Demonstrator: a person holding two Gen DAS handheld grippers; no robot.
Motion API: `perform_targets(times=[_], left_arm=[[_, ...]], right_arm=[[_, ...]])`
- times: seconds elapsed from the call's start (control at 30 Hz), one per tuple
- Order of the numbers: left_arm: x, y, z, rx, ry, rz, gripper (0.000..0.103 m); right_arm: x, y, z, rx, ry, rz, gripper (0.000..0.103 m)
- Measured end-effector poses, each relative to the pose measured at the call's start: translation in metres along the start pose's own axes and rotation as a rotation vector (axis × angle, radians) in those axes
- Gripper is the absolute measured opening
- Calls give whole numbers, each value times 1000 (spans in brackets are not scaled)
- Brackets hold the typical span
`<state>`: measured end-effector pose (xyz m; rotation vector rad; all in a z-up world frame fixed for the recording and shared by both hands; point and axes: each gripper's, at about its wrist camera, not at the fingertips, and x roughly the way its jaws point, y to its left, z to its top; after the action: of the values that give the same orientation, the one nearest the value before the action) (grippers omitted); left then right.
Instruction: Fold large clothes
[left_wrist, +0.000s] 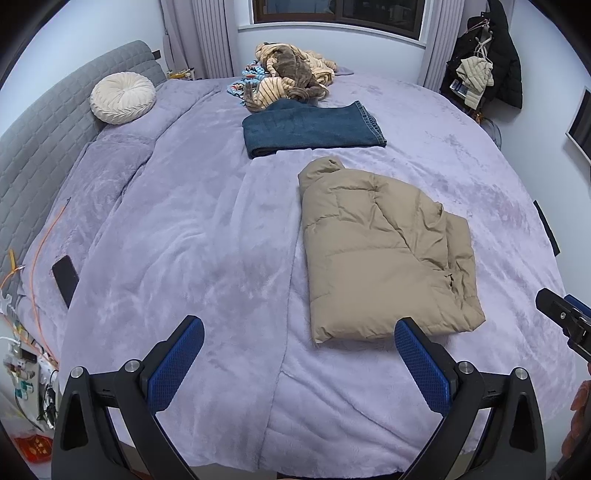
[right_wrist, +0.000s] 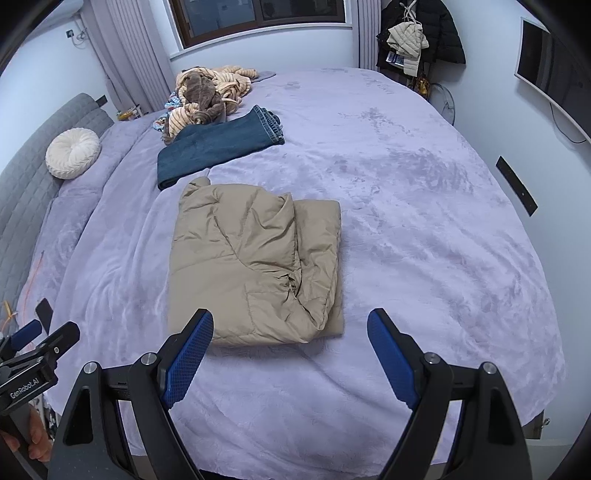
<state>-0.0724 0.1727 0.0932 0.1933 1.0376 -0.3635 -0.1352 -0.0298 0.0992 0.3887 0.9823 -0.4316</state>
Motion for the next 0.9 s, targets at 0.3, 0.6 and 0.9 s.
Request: perform_targets(times=[0.3, 0.6, 0.9], left_arm=[[0, 0, 2, -7, -1, 8, 103], [0, 2, 1, -16, -1, 8, 103], [1, 3, 1, -20, 0, 10, 103]], right_arm=[[0, 1, 0, 1, 0, -1, 88], [-1, 2, 2, -1, 1, -4, 88], [-1, 3, 1, -1, 2, -5, 88]])
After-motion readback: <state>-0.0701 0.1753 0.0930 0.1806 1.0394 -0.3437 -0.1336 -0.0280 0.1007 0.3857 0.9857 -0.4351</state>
